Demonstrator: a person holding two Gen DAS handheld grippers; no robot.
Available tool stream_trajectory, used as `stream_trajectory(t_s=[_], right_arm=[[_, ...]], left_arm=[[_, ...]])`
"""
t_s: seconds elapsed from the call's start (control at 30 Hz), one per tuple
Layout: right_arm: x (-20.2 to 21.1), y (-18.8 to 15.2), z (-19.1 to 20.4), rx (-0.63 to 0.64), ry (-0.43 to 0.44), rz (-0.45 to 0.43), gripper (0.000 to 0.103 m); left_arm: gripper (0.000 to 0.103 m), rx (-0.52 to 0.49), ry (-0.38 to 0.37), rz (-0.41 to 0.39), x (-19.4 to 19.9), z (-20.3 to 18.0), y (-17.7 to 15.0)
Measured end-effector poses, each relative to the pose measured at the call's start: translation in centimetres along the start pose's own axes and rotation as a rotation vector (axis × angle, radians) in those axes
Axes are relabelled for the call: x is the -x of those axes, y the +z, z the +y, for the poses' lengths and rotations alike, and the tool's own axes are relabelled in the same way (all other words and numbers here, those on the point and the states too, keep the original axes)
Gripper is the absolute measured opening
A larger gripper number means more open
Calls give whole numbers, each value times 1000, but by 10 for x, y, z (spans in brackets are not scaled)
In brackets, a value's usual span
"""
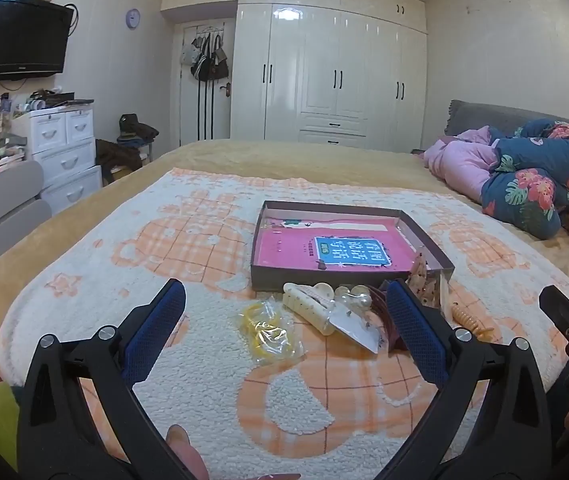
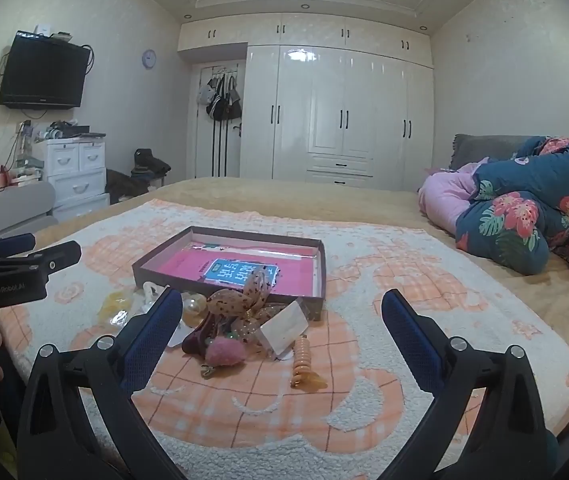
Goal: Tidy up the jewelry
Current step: 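Move both grippers toward the hair accessories beside the box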
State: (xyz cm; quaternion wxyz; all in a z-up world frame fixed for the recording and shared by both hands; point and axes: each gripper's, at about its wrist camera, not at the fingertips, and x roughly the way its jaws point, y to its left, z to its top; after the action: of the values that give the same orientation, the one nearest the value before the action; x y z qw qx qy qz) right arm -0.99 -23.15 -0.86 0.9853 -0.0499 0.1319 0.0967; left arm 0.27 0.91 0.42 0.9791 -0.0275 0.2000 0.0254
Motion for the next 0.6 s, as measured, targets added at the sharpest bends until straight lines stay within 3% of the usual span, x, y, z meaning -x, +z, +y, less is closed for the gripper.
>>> stream_trajectory(t_s=[0.37,0.6], right_arm=[[-22,1,8,41,67,57,97],[-47,-3,14,79,107,139,97]], left_arm=[[92,13,11,41,-10,11,-4],[92,48,16,140,-35,24,-11]])
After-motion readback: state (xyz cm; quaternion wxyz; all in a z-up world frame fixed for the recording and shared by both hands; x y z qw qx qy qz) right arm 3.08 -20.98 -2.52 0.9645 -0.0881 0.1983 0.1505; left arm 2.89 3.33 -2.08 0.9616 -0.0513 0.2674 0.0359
